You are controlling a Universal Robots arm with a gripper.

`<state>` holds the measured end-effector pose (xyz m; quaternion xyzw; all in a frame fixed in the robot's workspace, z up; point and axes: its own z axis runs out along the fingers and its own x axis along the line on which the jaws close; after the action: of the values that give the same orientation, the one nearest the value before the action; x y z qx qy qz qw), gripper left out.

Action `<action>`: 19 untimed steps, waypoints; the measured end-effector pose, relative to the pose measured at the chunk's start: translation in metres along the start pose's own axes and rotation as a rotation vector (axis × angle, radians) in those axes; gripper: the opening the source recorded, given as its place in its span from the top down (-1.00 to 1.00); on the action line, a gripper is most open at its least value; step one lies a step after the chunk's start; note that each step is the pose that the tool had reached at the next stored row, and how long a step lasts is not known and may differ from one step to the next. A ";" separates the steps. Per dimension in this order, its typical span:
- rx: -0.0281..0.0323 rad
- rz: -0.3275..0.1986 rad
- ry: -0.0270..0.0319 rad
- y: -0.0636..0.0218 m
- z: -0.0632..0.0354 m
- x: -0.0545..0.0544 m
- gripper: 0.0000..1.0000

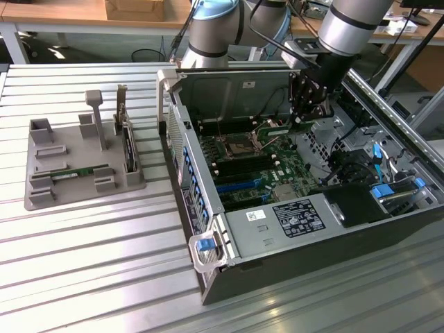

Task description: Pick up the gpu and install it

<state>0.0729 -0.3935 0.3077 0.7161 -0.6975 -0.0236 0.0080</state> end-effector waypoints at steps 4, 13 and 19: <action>0.0000 0.000 0.0000 0.0000 0.0010 0.000 0.76; 0.0000 0.000 0.0000 -0.0001 0.0034 0.000 0.76; 0.0000 0.000 0.0001 -0.0002 0.0050 0.000 0.76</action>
<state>0.0729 -0.3935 0.3026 0.7161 -0.6975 -0.0235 0.0081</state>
